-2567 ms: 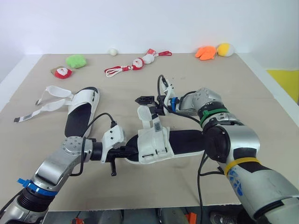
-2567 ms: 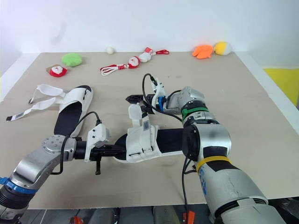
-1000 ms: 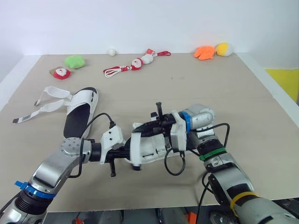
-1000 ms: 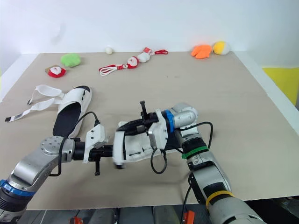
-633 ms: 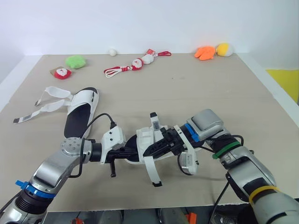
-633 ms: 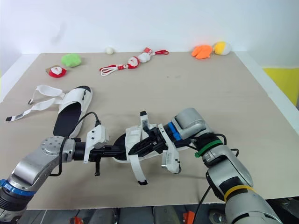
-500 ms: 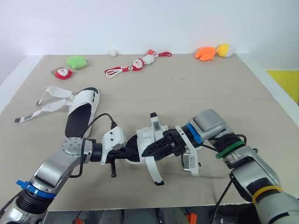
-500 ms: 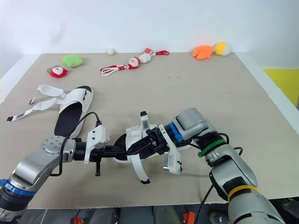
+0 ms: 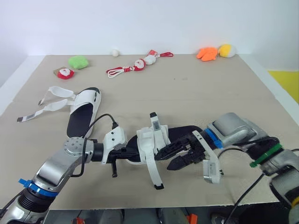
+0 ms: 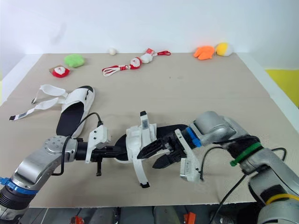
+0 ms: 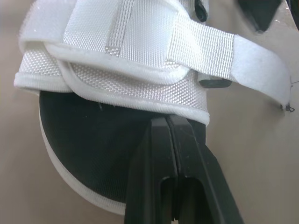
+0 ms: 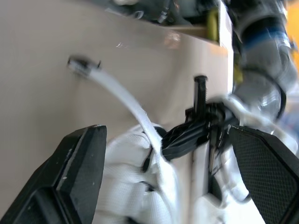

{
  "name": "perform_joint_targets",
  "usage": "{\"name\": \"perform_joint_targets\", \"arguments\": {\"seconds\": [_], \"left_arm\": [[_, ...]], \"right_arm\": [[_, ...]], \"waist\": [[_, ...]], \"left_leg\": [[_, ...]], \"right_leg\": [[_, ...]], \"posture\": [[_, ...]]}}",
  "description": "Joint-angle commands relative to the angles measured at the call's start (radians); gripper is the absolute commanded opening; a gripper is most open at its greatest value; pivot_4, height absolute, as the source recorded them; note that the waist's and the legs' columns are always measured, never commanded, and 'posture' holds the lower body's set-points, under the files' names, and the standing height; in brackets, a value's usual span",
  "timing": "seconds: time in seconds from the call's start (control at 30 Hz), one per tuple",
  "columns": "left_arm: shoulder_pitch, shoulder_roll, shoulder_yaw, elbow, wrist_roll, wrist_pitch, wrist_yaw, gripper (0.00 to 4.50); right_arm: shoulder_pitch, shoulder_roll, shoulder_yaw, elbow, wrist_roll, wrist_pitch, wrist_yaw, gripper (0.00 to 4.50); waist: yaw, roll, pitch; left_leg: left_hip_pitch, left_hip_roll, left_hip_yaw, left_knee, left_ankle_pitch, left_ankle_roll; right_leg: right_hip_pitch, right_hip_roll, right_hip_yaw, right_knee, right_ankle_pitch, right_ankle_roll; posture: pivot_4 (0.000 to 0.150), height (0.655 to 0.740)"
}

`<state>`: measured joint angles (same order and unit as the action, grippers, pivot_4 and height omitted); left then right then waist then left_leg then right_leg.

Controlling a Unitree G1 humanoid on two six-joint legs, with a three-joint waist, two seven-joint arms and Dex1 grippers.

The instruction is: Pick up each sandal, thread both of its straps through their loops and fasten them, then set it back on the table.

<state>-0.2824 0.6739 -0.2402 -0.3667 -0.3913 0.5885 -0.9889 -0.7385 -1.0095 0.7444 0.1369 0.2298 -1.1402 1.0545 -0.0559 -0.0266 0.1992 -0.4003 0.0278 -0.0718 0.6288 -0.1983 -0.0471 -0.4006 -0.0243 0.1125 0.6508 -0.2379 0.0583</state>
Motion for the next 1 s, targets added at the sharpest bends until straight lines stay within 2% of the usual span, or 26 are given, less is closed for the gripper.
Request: {"name": "perform_joint_targets", "arguments": {"seconds": [0.03, 0.13, 0.23, 0.33, 0.4, 0.5, 0.57, 0.6, 0.63, 0.67, 0.7, 0.73, 0.83, 0.9, 0.93, 1.0], "left_arm": [[0.018, 0.006, -0.014, 0.004, 0.012, 0.003, -0.003, 0.0], [0.017, 0.005, -0.015, 0.006, 0.012, 0.001, -0.004, 0.0], [0.018, 0.004, -0.018, 0.005, 0.012, 0.0, -0.004, 0.0], [0.02, 0.005, -0.02, 0.004, 0.012, -0.001, -0.008, 0.0], [0.021, 0.006, -0.021, 0.004, 0.012, -0.001, -0.009, 0.0], [0.024, 0.006, -0.024, 0.003, 0.012, -0.003, -0.011, 0.0], [0.024, 0.006, -0.025, 0.003, 0.012, -0.003, -0.013, 0.0], [0.023, 0.006, -0.024, 0.004, 0.011, -0.003, -0.013, 0.0], [0.022, 0.007, -0.024, 0.005, 0.011, -0.004, -0.013, 0.0], [0.021, 0.007, -0.024, 0.006, 0.011, -0.005, -0.013, 0.0], [0.021, 0.008, -0.023, 0.006, 0.01, -0.005, -0.013, 0.0], [0.021, 0.008, -0.022, 0.006, 0.009, -0.005, -0.012, 0.0], [0.024, 0.012, -0.015, 0.0, 0.005, 0.0, -0.01, 0.0], [0.028, 0.015, -0.012, -0.004, 0.004, 0.001, -0.008, 0.0], [0.031, 0.015, -0.012, -0.006, 0.003, 0.002, -0.006, 0.0], [0.033, 0.012, -0.012, -0.009, 0.003, 0.005, -0.002, 0.0]], "right_arm": [[0.124, -0.142, -0.033, -0.244, 0.332, 0.527, 0.044, 4.45], [0.199, -0.297, -0.063, -0.473, 0.679, 1.144, -0.015, 4.45], [0.215, -0.328, -0.111, -0.555, 0.845, 1.529, -0.092, 4.45], [0.223, -0.28, -0.164, -0.578, 1.03, 1.815, -0.207, 4.45], [0.224, -0.225, -0.193, -0.578, 1.113, 1.933, -0.293, 4.45], [0.213, -0.086, -0.218, -0.534, 1.169, 2.069, -0.467, 4.45], [0.197, -0.02, -0.241, -0.515, 1.199, 2.132, -0.518, 4.45], [0.191, 0.006, -0.258, -0.509, 1.212, 2.164, -0.536, 3.96], [0.177, 0.05, -0.269, -0.49, 1.226, 2.195, -0.578, 3.9], [0.165, 0.083, -0.278, -0.485, 1.231, 2.222, -0.605, 3.56], [0.156, 0.111, -0.286, -0.482, 1.23, 2.247, -0.628, 3.13], [0.151, 0.131, -0.295, -0.481, 1.232, 2.269, -0.646, 2.49], [0.122, 0.149, -0.342, -0.495, 1.243, 2.337, -0.637, 1.24], [0.082, 0.149, -0.375, -0.498, 1.249, 2.382, -0.607, 0.24], [0.058, 0.151, -0.39, -0.495, 1.254, 2.405, -0.596, 0.04], [-0.028, 0.157, -0.416, -0.455, 1.298, 2.469, -0.576, 0.04]], "waist": [[0.008, 0.0, 0.0], [0.007, 0.004, -0.001], [0.007, 0.004, -0.002], [0.008, 0.004, -0.002], [0.008, 0.004, -0.002], [0.007, 0.001, -0.005], [0.008, 0.0, -0.005], [0.008, 0.0, -0.005], [0.008, 0.0, -0.005], [0.008, -0.001, -0.005], [0.008, -0.001, -0.005], [0.008, -0.001, -0.005], [0.009, -0.001, -0.005], [0.009, -0.001, -0.005], [0.009, -0.001, -0.005], [0.008, -0.001, -0.005]], "left_leg": [[0.0, 0.0, 0.0, 0.0, 0.0, 0.001], [0.0, 0.0, 0.001, 0.0, -0.001, 0.001], [0.0, 0.001, 0.001, 0.001, -0.001, 0.001], [0.0, 0.002, 0.001, 0.004, -0.001, 0.001], [-0.003, 0.002, 0.002, 0.006, -0.001, 0.001], [-0.005, 0.002, 0.002, 0.006, -0.001, 0.001], [-0.006, 0.002, 0.001, 0.005, -0.001, 0.001], [-0.007, 0.002, 0.002, 0.006, -0.001, 0.001], [-0.007, 0.002, 0.002, 0.006, -0.001, 0.001], [-0.007, 0.002, 0.001, 0.006, -0.001, 0.001], [-0.007, 0.002, 0.002, 0.006, -0.001, 0.001], [-0.007, 0.002, 0.002, 0.006, -0.001, 0.001], [-0.008, 0.002, 0.001, 0.006, -0.001, 0.001], [-0.008, 0.002, 0.001, 0.006, -0.001, 0.001], [-0.008, 0.002, 0.001, 0.006, -0.001, 0.001], [-0.007, 0.002, 0.001, 0.006, -0.001, 0.001]], "right_leg": [[0.0, 0.0, 0.001, 0.0, 0.0, -0.001], [-0.001, -0.001, 0.001, 0.001, 0.0, -0.001], [-0.001, 0.0, 0.0, 0.001, -0.001, 0.0], [-0.002, 0.001, -0.001, 0.001, 0.0, 0.001], [-0.004, 0.001, -0.001, 0.001, 0.001, 0.002], [-0.006, 0.001, -0.001, 0.0, 0.001, 0.003], [-0.006, 0.002, -0.001, 0.0, 0.001, 0.003], [-0.007, 0.002, -0.001, 0.0, 0.001, 0.004], [-0.007, 0.002, -0.001, 0.0, 0.001, 0.004], [-0.006, 0.002, -0.001, 0.0, 0.001, 0.004], [-0.007, 0.002, -0.001, 0.0, 0.002, 0.004], [-0.007, 0.002, -0.001, 0.0, 0.002, 0.004], [-0.007, 0.002, -0.001, 0.0, 0.001, 0.005], [-0.007, 0.002, -0.001, 0.0, 0.001, 0.005], [-0.007, 0.002, -0.001, -0.001, 0.001, 0.005], [-0.007, 0.002, -0.001, 0.0, 0.002, 0.005]], "posture": [[0.15, 0.74], [0.15, 0.74], [0.15, 0.74], [0.15, 0.74], [0.15, 0.74], [0.15, 0.74], [0.15, 0.74], [0.15, 0.74], [0.15, 0.74], [0.15, 0.74], [0.15, 0.74], [0.15, 0.74], [0.15, 0.74], [0.15, 0.74], [0.15, 0.74], [0.15, 0.74]]}}
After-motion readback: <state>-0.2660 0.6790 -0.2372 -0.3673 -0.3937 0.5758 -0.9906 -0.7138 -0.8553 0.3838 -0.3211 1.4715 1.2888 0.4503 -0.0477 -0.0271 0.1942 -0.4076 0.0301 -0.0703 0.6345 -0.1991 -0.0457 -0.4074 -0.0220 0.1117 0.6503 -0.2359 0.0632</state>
